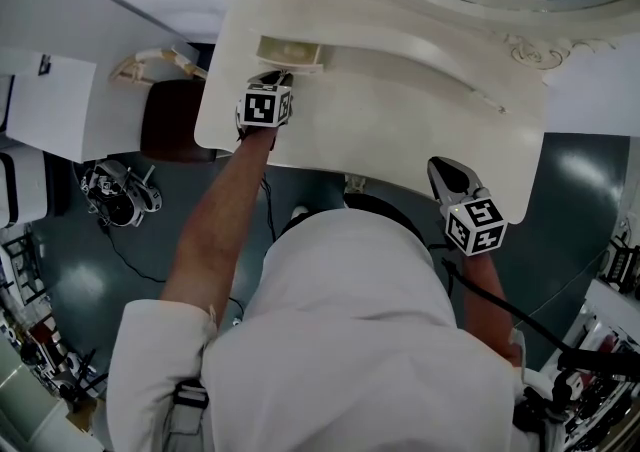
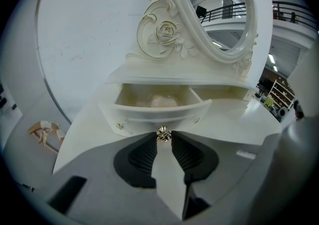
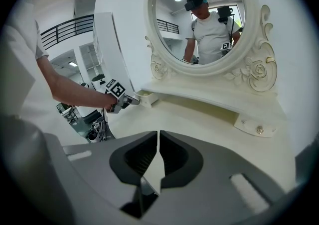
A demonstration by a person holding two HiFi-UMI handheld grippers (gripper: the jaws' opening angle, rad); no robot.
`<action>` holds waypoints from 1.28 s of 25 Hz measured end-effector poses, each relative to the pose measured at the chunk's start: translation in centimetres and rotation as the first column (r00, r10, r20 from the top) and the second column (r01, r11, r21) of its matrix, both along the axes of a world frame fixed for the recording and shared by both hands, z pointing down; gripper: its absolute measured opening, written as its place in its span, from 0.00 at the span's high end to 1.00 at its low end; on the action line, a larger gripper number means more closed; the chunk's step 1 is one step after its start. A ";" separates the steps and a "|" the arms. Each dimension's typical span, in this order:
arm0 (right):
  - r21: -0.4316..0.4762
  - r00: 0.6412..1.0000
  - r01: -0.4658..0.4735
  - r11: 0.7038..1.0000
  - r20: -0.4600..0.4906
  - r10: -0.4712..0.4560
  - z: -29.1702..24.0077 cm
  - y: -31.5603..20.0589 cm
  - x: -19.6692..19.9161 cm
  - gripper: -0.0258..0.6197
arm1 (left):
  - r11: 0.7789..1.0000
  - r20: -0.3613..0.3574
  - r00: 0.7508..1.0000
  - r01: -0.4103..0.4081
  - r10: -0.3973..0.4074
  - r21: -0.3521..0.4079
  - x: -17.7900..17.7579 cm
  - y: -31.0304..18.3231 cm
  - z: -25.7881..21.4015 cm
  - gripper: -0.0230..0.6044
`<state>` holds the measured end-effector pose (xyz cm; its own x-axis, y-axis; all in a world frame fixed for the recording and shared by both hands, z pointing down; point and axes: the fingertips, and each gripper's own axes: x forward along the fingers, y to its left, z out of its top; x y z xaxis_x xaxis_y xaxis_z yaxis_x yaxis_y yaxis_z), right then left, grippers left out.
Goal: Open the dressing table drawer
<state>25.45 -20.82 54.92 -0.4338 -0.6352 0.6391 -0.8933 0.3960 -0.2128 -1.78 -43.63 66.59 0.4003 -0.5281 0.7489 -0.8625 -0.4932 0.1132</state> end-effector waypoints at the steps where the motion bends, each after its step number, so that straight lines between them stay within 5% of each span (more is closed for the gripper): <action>1: 0.002 1.000 -0.002 1.000 -0.002 0.002 -0.1 0.2 -0.1 0.93 | 1.000 0.000 1.000 0.000 0.000 0.003 -0.1 0.1 0.0 0.81; 9: 0.014 1.000 -0.011 1.000 -0.016 0.011 -0.6 1.3 -1.2 0.93 | 0.999 -0.033 0.999 -0.034 0.035 0.022 0.1 0.9 -0.7 0.71; 19: 0.037 1.000 -0.020 0.999 -0.016 0.021 -1.0 3.4 -4.9 0.93 | 0.997 -0.056 0.996 -0.062 0.064 0.035 -3.1 4.3 -2.2 0.72; 32: 0.073 0.999 -0.042 0.996 -0.015 0.043 -1.2 9.0 -12.1 0.95 | 0.988 -0.140 0.979 -0.140 0.147 0.063 -8.2 14.5 -5.3 0.88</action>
